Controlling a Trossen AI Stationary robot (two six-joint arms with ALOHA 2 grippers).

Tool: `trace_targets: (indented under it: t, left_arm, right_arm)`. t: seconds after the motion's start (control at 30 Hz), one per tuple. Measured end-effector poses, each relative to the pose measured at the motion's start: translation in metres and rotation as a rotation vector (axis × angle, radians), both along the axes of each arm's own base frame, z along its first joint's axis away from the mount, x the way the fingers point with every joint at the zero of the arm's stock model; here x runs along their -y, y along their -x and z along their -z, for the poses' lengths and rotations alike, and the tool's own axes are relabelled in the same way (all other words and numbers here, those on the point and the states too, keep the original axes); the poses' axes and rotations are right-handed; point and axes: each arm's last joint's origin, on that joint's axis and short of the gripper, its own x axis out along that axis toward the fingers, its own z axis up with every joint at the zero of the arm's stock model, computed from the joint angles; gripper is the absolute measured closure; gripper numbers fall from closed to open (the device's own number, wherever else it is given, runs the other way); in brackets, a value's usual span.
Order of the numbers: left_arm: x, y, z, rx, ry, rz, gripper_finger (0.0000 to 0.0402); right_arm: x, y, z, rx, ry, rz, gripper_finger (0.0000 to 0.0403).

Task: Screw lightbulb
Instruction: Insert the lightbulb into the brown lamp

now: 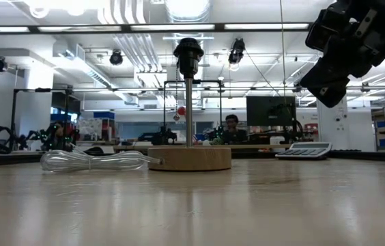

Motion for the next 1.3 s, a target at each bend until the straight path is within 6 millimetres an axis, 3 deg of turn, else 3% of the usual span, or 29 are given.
trace_targets:
  t: [0.3,0.4,0.53,0.67,0.87,1.07,1.3]
  left_arm:
    - [0.003,0.014,-0.042,0.816,0.753,-0.028,0.0270]
    - [0.021,0.012,-0.049,0.895,0.900,0.082,0.0265]
    - [0.045,0.005,-0.053,0.929,0.879,0.215,0.0269]
    - [0.063,0.007,-0.068,1.003,0.796,0.322,0.0271]
    - [0.072,0.006,-0.067,1.020,0.690,0.420,0.0272]
    - [0.059,0.003,-0.041,1.057,0.685,0.390,0.0268]
    - [0.036,0.020,0.003,1.253,0.743,0.479,0.0270]
  right_arm:
    - [0.000,0.000,0.000,0.004,0.006,-0.003,0.0394]
    - [0.000,-0.002,-0.004,0.027,0.015,-0.015,0.0394]
    - [-0.004,-0.007,-0.023,0.171,0.021,-0.087,0.0394]
    - [-0.009,-0.012,-0.054,0.388,0.049,-0.196,0.0394]
    - [-0.017,-0.015,-0.098,0.619,0.165,-0.255,0.0394]
    - [-0.024,-0.015,-0.121,0.692,0.203,-0.294,0.0394]
    - [-0.027,-0.015,-0.125,0.658,0.211,-0.308,0.0394]
